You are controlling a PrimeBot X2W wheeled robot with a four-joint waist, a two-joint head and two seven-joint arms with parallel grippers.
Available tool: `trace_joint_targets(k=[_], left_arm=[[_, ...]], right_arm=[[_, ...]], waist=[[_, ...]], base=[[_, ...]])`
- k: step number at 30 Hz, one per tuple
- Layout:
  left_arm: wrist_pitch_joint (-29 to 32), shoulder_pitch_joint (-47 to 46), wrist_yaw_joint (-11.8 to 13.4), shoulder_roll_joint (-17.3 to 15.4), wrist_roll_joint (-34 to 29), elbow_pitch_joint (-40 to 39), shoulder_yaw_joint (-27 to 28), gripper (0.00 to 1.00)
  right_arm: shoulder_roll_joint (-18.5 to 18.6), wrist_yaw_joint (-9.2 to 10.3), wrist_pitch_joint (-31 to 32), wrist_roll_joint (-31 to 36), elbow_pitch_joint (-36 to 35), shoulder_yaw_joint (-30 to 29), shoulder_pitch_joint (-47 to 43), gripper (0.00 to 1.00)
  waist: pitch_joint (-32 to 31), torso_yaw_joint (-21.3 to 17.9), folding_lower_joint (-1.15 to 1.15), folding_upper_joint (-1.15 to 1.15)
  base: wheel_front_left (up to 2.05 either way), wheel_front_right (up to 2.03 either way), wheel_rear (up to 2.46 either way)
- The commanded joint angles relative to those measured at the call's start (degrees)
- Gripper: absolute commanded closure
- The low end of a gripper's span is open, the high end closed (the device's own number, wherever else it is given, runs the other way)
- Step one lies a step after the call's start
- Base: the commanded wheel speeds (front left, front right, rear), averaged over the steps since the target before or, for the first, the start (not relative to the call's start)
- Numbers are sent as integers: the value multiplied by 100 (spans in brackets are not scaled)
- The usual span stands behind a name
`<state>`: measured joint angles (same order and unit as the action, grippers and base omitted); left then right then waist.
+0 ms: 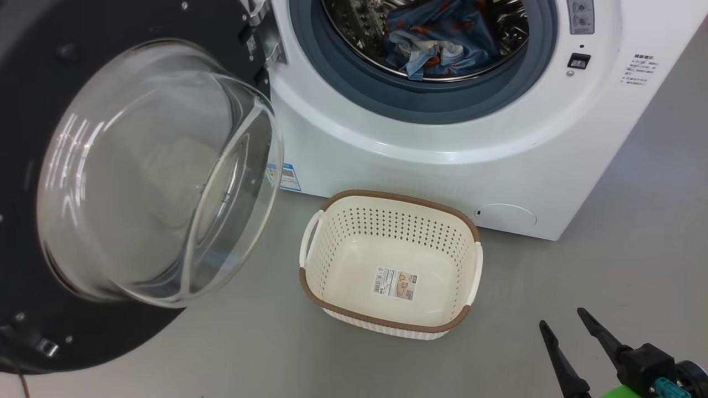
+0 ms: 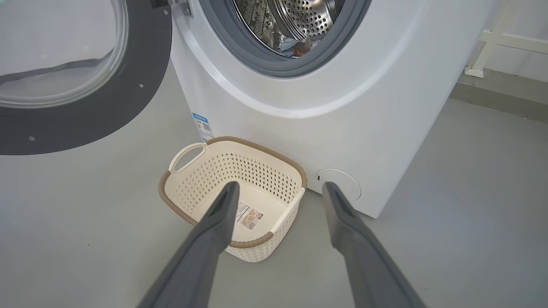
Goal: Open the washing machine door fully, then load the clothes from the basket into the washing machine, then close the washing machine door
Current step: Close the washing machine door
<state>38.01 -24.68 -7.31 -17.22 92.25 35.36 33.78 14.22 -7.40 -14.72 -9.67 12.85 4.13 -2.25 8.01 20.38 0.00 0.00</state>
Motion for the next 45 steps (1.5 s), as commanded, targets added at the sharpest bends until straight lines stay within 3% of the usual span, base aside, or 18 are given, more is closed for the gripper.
trace_joint_targets(k=[1, 9, 21, 45], left_arm=[[190, 16, -18, -144, 47, -173, 1, 100], [874, 210, -18, -125, 233, -338, -26, 100], [1684, 707, -18, 204, 406, -1152, -125, 100], [2065, 1540, 52, 1024, 446, -2786, -366, 100]], right_arm=[[38, -9, -28, 50, -124, 72, 142, 0], [-95, -9, -28, 56, -120, -13, 145, 0], [-292, -9, -28, 43, -105, -70, 81, 0], [-551, -9, -28, 37, -116, -134, 95, 0]], waist=[[1, 5, 0, 0], [-19, 32, 0, 0], [-204, 42, 0, 0], [-235, -188, 0, 0]], base=[[0, 0, 0], [0, 0, 0], [0, 0, 0], [0, 0, 0]])
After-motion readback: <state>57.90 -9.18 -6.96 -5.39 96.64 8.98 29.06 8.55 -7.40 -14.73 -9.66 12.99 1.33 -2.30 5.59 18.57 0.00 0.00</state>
